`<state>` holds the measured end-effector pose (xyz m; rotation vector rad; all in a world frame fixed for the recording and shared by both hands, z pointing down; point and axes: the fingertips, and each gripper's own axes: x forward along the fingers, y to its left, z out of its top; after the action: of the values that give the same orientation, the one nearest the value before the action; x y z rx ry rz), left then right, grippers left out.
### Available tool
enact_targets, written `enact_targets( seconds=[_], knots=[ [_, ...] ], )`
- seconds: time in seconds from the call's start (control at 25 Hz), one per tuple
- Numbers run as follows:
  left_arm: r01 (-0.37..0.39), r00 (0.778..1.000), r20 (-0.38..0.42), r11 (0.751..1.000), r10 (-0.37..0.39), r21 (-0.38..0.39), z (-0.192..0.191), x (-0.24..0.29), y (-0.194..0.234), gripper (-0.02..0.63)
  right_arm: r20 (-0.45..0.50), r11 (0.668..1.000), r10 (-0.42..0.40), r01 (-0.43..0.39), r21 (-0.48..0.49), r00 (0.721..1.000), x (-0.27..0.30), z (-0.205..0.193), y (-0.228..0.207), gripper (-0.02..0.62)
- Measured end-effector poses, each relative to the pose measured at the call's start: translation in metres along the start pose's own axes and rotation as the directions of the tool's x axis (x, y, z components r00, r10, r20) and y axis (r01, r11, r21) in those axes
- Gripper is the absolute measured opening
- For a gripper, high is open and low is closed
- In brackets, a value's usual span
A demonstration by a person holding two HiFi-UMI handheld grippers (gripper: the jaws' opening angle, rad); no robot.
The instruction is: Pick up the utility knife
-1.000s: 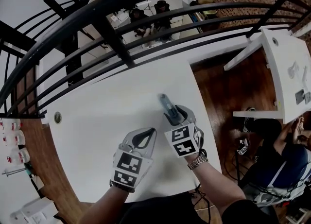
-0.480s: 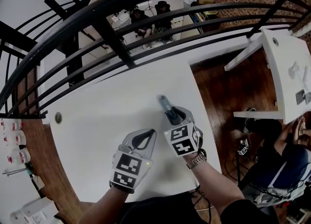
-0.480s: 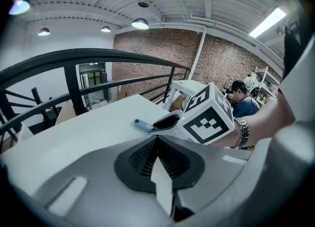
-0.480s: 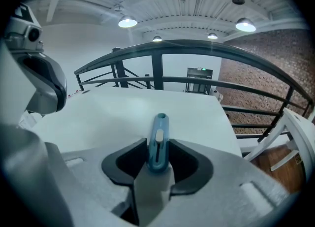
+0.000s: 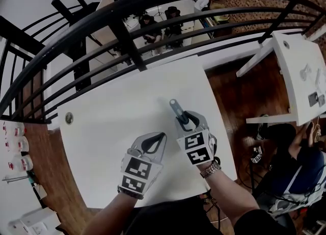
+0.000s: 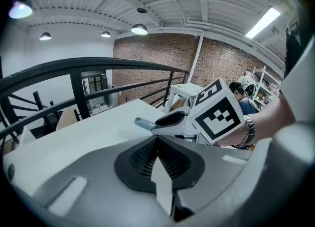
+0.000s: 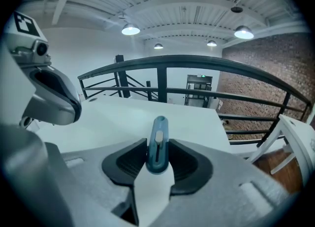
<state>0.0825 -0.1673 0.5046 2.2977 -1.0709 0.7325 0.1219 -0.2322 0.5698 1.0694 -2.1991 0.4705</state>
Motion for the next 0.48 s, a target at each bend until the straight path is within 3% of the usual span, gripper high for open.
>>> enact_targets(
  seconds=[0.48],
  knots=[
    [0.018,0.991,0.13,0.999,-0.023,0.037,-0.025,-0.113,-0.006,0.015,0.08,0.999,-0.041,0.041,-0.007,0.996,-0.084,0.026,0.108,0.13]
  ],
)
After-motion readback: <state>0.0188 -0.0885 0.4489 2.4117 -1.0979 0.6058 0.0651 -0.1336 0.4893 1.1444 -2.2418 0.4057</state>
